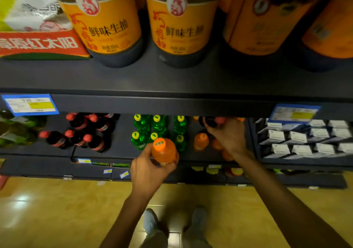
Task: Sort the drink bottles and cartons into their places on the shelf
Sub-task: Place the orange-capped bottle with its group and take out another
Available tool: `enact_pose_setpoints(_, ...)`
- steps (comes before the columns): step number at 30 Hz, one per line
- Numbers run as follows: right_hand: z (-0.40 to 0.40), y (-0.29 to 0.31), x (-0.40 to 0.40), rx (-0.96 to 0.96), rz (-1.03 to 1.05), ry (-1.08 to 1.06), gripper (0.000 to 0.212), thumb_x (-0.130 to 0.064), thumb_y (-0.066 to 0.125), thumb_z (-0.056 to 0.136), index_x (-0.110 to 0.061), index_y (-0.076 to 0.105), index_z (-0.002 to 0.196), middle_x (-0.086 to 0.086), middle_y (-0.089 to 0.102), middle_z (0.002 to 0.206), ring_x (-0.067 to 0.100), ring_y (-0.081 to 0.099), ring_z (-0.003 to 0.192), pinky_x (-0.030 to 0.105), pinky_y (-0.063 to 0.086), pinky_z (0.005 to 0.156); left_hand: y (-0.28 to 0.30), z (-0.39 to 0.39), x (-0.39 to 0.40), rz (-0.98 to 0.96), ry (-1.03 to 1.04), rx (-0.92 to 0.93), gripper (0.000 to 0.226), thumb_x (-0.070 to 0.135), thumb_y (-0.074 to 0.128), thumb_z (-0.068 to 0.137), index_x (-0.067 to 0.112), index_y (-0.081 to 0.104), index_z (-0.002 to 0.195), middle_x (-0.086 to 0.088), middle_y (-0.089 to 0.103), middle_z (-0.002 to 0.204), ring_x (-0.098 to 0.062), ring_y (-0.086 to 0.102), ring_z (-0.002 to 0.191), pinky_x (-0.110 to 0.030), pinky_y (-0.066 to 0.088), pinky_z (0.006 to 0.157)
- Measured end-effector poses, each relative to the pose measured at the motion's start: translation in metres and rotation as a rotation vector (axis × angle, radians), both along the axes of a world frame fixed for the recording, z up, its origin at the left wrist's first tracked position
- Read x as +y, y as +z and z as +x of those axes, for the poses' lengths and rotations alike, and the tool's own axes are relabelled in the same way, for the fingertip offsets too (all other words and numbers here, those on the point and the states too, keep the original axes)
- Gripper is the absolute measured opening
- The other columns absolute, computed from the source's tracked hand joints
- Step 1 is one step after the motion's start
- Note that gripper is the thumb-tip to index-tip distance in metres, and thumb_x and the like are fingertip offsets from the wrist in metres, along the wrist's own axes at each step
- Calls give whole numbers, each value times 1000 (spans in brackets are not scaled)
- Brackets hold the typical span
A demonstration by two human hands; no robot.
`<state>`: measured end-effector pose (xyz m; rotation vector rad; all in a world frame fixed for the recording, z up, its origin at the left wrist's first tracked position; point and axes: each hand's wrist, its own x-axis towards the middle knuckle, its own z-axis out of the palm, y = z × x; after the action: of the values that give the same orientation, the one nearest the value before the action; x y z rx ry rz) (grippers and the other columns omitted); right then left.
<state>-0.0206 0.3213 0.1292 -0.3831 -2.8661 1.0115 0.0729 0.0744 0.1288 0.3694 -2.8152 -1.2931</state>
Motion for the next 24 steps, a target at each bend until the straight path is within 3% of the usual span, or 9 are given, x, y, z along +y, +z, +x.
enact_pose_setpoints(2,36,11,29,76,110,-73,41,-62,72,69,-26,62,87,-2,68,70,22,69,76,20,34,60,2,-22,16,-20,-39,4,66,60,76,46,32,57,102,7,72,80,-25,70,80,-37,55,67)
enact_pose_setpoints(4,75,24,58,136,109,-90,56,-56,76,62,-30,62,109,-2,76,83,20,71,78,20,40,61,0,-48,35,-20,-91,12,69,58,78,46,34,54,105,6,73,86,-27,70,85,-36,55,69)
enact_pose_setpoints(6,104,39,83,135,78,-136,63,-48,84,61,-29,62,117,-1,77,88,21,72,83,22,44,65,-6,-78,56,25,-128,-9,68,55,81,44,32,58,104,6,73,90,-23,70,88,-34,56,73)
enact_pose_setpoints(11,139,50,129,53,121,-243,63,-38,88,61,-23,66,117,6,77,88,29,71,91,36,52,74,-45,-148,109,76,-183,-100,59,30,91,53,16,69,106,-9,71,107,-26,67,102,-40,56,88)
enact_pose_setpoints(18,143,33,154,41,151,-325,64,-50,85,56,-25,68,112,-3,76,77,25,72,79,33,54,66,-113,-185,150,-45,-238,-414,30,24,75,82,8,66,107,-17,67,112,-31,64,104,-41,54,91)
enact_pose_setpoints(21,141,25,152,53,144,-329,62,-51,82,53,-28,68,109,-4,76,77,27,72,79,35,57,66,-133,-189,154,-60,-287,-415,34,19,74,83,6,64,113,-19,64,118,-33,61,109,-40,51,96)
enact_pose_setpoints(24,140,21,148,34,97,-316,58,-53,82,54,-29,68,106,-9,75,73,18,71,74,34,57,65,-144,-190,160,-2,-241,-368,35,16,71,87,2,62,118,-21,62,122,-35,58,116,-43,47,101)
